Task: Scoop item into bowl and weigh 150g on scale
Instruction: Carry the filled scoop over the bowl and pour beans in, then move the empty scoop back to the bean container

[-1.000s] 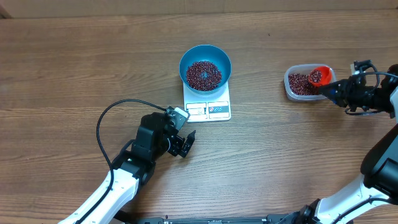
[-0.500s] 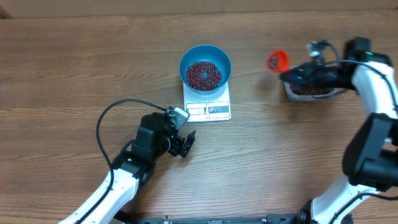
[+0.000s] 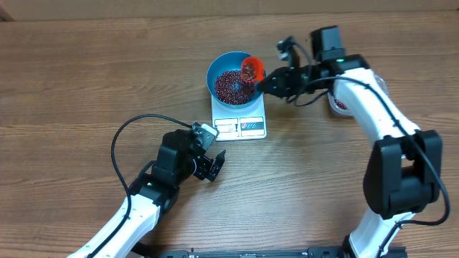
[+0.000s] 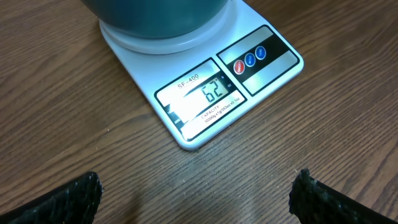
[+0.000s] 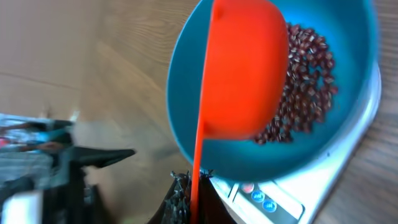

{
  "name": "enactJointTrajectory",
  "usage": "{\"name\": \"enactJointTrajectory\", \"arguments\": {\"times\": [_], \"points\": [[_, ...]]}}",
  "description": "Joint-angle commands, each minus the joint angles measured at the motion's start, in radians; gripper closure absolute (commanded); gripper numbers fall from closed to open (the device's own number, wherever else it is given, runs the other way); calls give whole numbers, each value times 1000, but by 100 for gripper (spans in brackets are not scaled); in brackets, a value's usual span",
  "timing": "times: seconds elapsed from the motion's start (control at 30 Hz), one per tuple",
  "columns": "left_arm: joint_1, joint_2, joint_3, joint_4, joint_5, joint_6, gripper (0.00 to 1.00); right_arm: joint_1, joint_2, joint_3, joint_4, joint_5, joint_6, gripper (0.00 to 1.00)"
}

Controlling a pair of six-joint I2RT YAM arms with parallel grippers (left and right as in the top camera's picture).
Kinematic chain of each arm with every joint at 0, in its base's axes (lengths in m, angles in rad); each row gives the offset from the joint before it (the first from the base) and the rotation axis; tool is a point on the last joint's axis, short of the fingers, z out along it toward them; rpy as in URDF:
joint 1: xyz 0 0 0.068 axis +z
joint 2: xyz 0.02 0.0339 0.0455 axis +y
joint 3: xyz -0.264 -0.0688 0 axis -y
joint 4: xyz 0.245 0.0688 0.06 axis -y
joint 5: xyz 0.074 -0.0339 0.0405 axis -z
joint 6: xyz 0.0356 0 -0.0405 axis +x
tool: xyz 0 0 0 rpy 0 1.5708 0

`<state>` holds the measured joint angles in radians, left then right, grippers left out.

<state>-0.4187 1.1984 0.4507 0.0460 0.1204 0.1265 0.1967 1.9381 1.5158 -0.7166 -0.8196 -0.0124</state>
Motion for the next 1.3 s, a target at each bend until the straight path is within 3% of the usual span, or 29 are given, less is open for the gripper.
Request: {"name": "enactJointTrajectory", "arguments": {"times": [0.0,0.2,0.43,0.87,1.1,1.27], "points": [[-1,8,-1,3,3,-15,0,57,-38,30,21,192,47,96],[-1,8,-1,3,3,-15,0,151,-40,109,-22,442,45,96],[-1,8,-1,3,3,-15,1,257,-40,199,-109,770,-53,96],[-1,8,-1,3,3,-15,0,441,-40,214,-142,1273,-154,96],[-1,8,-1,3,3,-15,1,450,-41,214,-138,1286,-161,96],[-1,8,-1,3,3,-15,1,405,-82,214,-146,1101,-161,96]]}}
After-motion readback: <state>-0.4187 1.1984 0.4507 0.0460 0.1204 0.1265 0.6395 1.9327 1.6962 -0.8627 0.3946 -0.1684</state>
